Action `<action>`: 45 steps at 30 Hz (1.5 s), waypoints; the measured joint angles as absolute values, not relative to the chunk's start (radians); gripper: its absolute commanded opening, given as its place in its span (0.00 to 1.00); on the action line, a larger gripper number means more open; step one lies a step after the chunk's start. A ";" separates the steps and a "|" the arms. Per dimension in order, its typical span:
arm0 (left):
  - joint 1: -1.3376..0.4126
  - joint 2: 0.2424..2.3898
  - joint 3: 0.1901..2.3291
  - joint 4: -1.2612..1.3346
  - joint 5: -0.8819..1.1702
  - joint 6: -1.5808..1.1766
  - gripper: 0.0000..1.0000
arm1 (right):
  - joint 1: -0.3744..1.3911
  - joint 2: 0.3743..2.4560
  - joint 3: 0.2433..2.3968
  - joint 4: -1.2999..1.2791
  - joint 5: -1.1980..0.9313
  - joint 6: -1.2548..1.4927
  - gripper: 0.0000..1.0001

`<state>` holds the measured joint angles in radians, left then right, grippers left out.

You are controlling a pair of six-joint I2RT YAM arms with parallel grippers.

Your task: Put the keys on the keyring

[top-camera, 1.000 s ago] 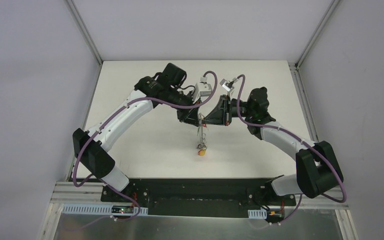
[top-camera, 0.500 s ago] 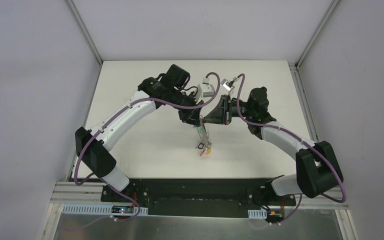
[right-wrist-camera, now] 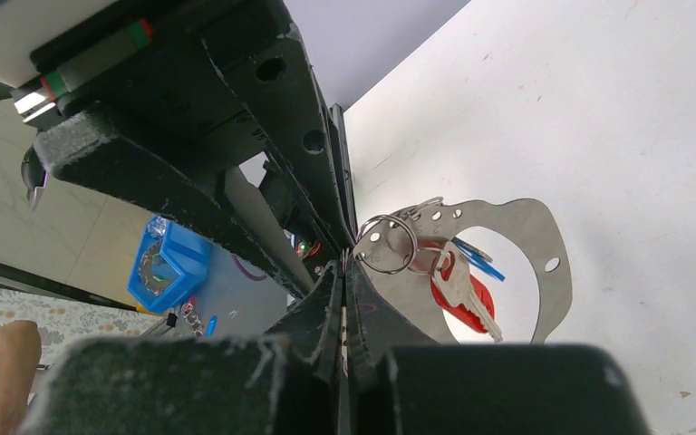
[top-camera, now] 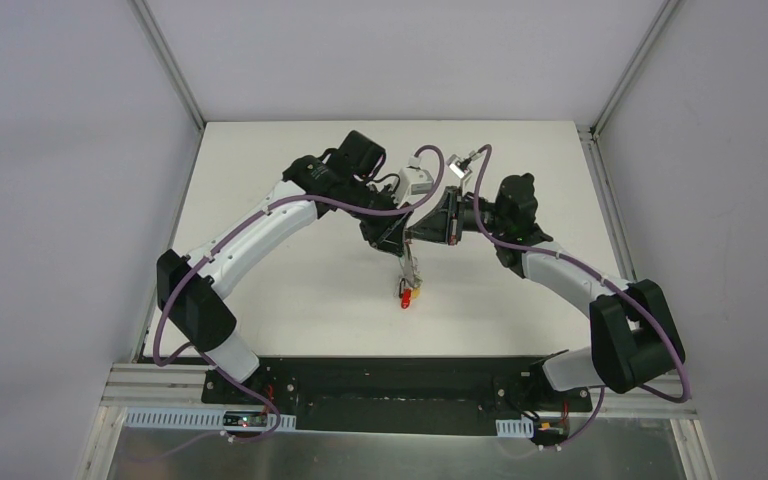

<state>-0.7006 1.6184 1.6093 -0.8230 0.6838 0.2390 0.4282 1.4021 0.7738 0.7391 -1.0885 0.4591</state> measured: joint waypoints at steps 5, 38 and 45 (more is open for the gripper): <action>-0.696 1.618 1.610 -0.815 0.682 0.239 0.31 | 0.417 1.402 0.774 0.739 -1.089 0.452 0.00; -0.594 1.626 1.575 -0.680 0.913 0.051 0.18 | 0.411 1.398 0.774 0.739 -1.119 0.441 0.00; -0.594 1.636 1.572 -0.666 0.916 0.033 0.05 | 0.409 1.398 0.774 0.740 -1.131 0.441 0.00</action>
